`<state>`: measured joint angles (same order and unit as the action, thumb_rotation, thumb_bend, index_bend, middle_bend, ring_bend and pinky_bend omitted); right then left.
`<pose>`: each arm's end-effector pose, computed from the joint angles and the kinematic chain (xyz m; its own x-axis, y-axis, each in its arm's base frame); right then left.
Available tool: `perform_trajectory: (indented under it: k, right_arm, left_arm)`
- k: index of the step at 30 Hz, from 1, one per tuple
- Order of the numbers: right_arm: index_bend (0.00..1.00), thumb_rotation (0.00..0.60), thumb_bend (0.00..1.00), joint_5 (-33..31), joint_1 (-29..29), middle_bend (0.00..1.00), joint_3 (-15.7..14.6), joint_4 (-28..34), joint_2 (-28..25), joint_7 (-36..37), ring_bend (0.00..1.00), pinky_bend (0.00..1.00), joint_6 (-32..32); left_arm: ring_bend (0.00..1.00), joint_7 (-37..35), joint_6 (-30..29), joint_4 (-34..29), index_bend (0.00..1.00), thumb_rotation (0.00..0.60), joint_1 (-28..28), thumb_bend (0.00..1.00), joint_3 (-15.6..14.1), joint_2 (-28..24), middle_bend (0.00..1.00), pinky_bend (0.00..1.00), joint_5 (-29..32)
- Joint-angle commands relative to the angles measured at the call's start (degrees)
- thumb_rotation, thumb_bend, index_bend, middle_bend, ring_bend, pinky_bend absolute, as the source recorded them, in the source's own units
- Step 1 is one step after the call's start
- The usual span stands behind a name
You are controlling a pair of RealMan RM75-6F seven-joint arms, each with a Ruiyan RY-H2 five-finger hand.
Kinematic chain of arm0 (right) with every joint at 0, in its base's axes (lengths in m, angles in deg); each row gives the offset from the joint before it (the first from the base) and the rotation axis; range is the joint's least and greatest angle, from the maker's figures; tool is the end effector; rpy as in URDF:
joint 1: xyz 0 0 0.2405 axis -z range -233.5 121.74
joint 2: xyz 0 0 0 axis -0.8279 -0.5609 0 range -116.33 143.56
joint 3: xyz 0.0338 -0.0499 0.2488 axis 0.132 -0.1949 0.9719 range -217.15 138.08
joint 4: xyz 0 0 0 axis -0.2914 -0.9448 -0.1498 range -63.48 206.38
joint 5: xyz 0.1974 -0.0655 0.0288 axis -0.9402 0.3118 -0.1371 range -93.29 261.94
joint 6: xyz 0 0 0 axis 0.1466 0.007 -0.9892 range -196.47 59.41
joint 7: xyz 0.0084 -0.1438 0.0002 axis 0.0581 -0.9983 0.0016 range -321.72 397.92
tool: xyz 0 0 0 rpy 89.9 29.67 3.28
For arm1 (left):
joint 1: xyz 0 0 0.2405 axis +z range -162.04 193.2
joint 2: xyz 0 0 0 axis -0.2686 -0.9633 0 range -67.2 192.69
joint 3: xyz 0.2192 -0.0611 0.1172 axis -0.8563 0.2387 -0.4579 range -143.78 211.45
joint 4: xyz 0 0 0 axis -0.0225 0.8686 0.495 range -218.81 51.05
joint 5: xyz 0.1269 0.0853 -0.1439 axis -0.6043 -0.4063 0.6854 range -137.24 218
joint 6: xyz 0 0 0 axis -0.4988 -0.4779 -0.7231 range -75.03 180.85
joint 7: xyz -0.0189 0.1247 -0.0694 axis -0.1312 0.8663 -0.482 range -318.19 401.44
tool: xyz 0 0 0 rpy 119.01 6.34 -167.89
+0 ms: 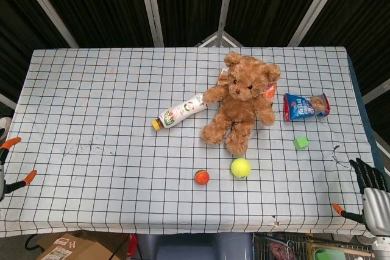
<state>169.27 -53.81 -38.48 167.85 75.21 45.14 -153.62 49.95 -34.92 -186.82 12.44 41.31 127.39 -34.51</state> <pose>-0.3240 -0.1355 0.1633 0.2490 -0.0647 0.9664 -0.9583 0.1284 0.2555 -0.2961 0.1826 0.1658 0.3365 -0.0744 0.9387 0.9288 0.1904 -0.3179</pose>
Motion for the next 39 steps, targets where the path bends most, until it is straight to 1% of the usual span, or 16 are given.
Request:
perform_trajectory:
  k: [1,7,14,19,20,23,24,27,30,33,35,37,39]
  right_arm:
    - [0.0,0.6,0.07,-0.5,-0.4,0.0,0.1,0.1,0.1,0.5,0.0,0.0,0.8]
    - [0.0,0.6,0.07,-2.1,-0.6,0.0,0.2,1.2,-0.1,-0.6,0.0,0.0,2.2]
    - [0.0,0.6,0.07,-3.0,-0.7,0.0,0.3,1.6,-0.6,0.5,0.0,0.0,2.9]
    - [0.0,0.6,0.07,-3.9,-1.8,0.0,0.6,1.3,-0.4,0.8,0.0,0.0,5.0]
    - [0.0,0.6,0.07,-3.6,-2.1,0.0,1.4,1.8,-1.3,0.8,0.0,0.0,4.4]
    - [0.0,0.6,0.07,-3.5,-3.1,0.0,1.5,2.4,-1.9,1.3,0.0,0.0,6.0]
    - [0.0,0.6,0.07,-4.3,-4.0,0.0,2.1,2.0,-1.1,2.4,0.0,0.0,7.3]
    - [0.0,0.6,0.07,-7.1,-6.4,0.0,3.9,2.5,-1.6,4.3,0.0,0.0,11.2]
    - [0.01,0.6,0.07,-11.8,-10.0,0.0,6.7,4.7,-3.8,6.3,0.0,0.0,17.2]
    - [0.02,0.6,0.07,-18.3,-14.1,0.0,9.9,6.8,-6.3,9.7,0.0,0.0,25.0]
    - [0.02,0.6,0.07,-22.2,-16.8,0.0,11.6,7.0,-7.7,11.1,0.0,0.0,29.9]
    - [0.02,0.6,0.07,-26.5,-19.9,0.0,13.1,6.5,-8.5,11.0,0.0,0.0,34.7]
    - [0.03,0.6,0.07,-29.8,-22.5,0.0,14.0,5.5,-8.5,9.5,0.0,0.0,37.5]
  left_arm:
    - [0.0,0.6,0.1,0.1,0.22,0.6,-0.2,0.28,0.1,0.2,0.0,0.0,0.2]
    - [0.0,1.3,-0.2,-0.1,0.22,0.6,-0.2,0.28,-0.1,0.7,0.0,0.0,-0.4]
    - [0.0,1.2,-0.8,-0.4,0.22,0.6,0.0,0.28,0.1,0.6,0.0,0.0,-0.3]
    - [0.0,0.2,-1.5,-0.6,0.22,0.6,0.6,0.28,0.4,0.0,0.0,0.0,0.1]
    - [0.0,-0.2,-2.1,-0.7,0.22,0.6,0.8,0.28,0.6,-0.2,0.0,0.0,0.2]
    - [0.0,-0.8,-3.0,-0.6,0.22,0.6,1.2,0.28,1.0,-0.2,0.0,0.0,0.1]
    - [0.0,-0.9,-3.2,-0.5,0.22,0.6,1.3,0.28,1.1,-0.2,0.0,0.0,0.3]
    - [0.0,-0.6,-2.8,-0.2,0.22,0.6,1.1,0.28,1.3,0.0,0.0,0.0,0.9]
    - [0.0,0.5,-1.7,0.1,0.22,0.6,0.5,0.28,1.4,0.6,0.0,0.0,1.8]
    - [0.0,1.5,-1.0,0.2,0.22,0.6,0.0,0.28,1.5,1.0,0.0,0.0,2.3]
    - [0.0,1.9,-0.9,0.3,0.22,0.6,-0.1,0.28,1.7,1.2,0.0,0.0,2.7]
    - [0.0,2.4,-0.8,0.5,0.22,0.6,-0.3,0.28,2.0,1.5,0.0,0.0,3.5]
    - [0.0,2.8,-0.7,0.6,0.22,0.6,-0.5,0.28,2.3,1.7,0.0,0.0,4.2]
